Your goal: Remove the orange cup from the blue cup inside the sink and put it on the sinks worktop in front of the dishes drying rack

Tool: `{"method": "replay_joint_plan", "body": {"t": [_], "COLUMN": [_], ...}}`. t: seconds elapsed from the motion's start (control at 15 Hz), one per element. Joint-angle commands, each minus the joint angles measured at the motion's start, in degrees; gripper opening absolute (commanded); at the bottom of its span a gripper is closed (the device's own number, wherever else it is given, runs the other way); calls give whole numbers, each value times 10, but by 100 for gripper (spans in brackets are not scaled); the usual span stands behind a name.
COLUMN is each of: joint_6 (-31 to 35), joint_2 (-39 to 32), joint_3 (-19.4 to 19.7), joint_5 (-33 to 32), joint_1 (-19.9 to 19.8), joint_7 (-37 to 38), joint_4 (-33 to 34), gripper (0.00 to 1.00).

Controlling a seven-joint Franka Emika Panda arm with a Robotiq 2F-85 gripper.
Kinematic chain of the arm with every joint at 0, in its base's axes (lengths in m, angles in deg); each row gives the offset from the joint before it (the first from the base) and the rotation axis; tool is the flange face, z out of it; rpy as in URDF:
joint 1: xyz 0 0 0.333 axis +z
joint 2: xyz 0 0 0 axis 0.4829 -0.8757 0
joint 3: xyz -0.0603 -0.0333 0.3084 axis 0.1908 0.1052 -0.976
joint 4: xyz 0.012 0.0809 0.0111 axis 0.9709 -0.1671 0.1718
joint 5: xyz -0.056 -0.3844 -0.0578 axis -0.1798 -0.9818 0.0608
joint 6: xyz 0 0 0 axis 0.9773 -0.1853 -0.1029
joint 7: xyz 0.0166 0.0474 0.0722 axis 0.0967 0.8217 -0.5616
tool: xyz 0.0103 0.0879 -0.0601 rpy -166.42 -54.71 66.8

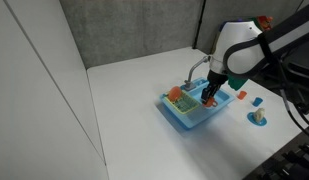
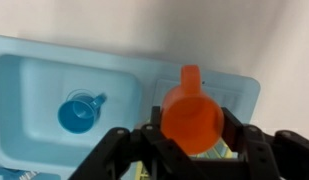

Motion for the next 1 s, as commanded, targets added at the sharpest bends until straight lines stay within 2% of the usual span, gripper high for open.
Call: {"method": "replay_joint_plan", "body": {"t": [0.0, 0.67, 0.93], "joint_6": [5, 41, 52], "joint_2": [3, -6, -20], "joint_3": [-20, -64, -71], "joint_5": [0, -11, -19], "joint_1": [-9, -17, -17], "joint_7": [-52, -216, -253], "joint_4": [-1, -7, -6], "gripper": [34, 34, 34]}}
